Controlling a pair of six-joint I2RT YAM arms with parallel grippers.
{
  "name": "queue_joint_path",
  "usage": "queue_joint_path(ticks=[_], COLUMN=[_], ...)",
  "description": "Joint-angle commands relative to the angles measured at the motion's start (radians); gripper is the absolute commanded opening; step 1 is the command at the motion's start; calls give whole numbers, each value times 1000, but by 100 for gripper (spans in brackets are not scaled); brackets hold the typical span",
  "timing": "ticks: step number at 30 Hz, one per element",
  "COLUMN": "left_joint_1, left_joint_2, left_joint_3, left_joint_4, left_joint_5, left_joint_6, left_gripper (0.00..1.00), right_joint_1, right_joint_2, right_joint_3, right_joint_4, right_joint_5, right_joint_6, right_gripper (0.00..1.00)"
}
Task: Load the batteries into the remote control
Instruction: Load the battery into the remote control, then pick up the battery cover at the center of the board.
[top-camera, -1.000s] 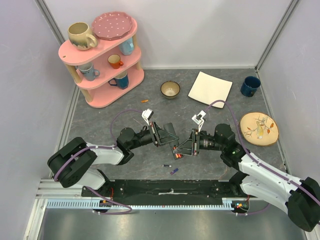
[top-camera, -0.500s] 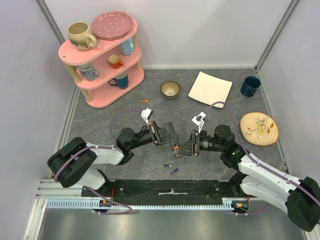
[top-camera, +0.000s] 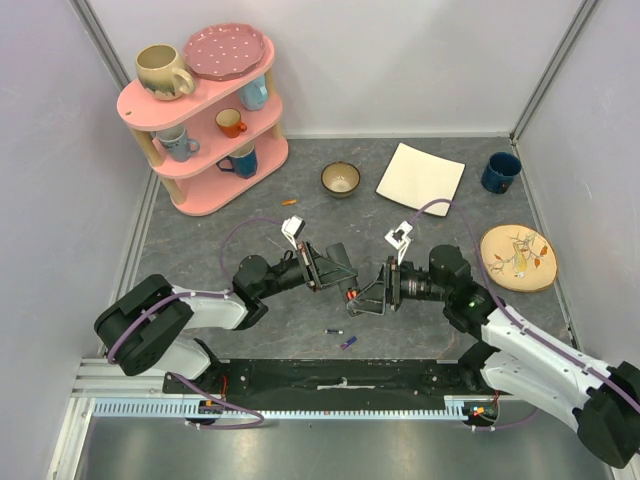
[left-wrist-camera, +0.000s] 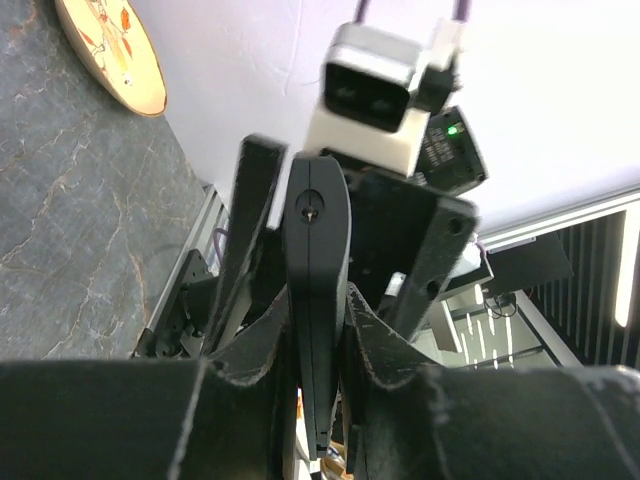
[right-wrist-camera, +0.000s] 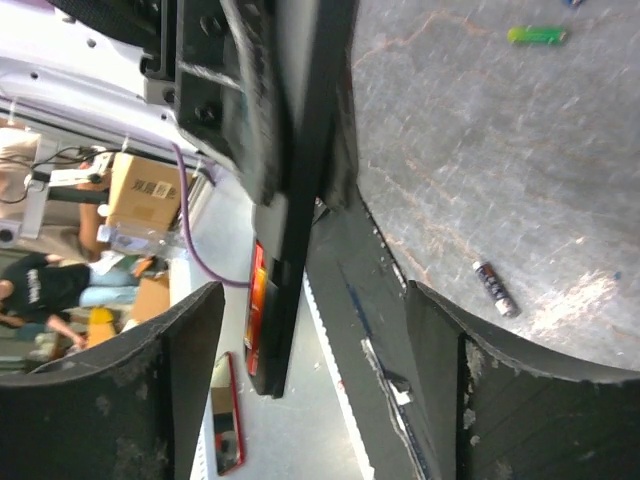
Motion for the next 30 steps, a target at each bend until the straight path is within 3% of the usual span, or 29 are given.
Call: queue_joint_path(ticks=[1,3,4,9,10,14,23,30], left_joint_1=[20,52,71,183,189,193,193,193], left_joint_2=[-34,-36,-33,5,9,-4,-140,-324], left_joint_3=[-6,-15,-30,-79,-93,-124,-184,-185], left_joint_4=[87,78,84,207,223,268,224,-15], left_joint_5=[-11,7,15,73,76,104,153,144], left_joint_6=[55,72,67,-15,-25,-49,-26,83], left_gripper=[2,2,2,2,2,2,2,2], right_joint_1=[-14,-18,-17,-18,-20,-26,-142,-207], right_joint_2=[-41,-47,-73,-71,18,280,569,627], right_joint_3=[217,342,385,396,410,444,490,403], right_joint_4=[-380,-526,-617,-749,-777,-829,-679,-553], right_joint_5=[156,278,435,864,993,1164,1050,909], right_joint_6=[-252,-392,-414,-414,-406,-385,-445,-480], right_gripper=[83,83,84,86,86,84,79,67])
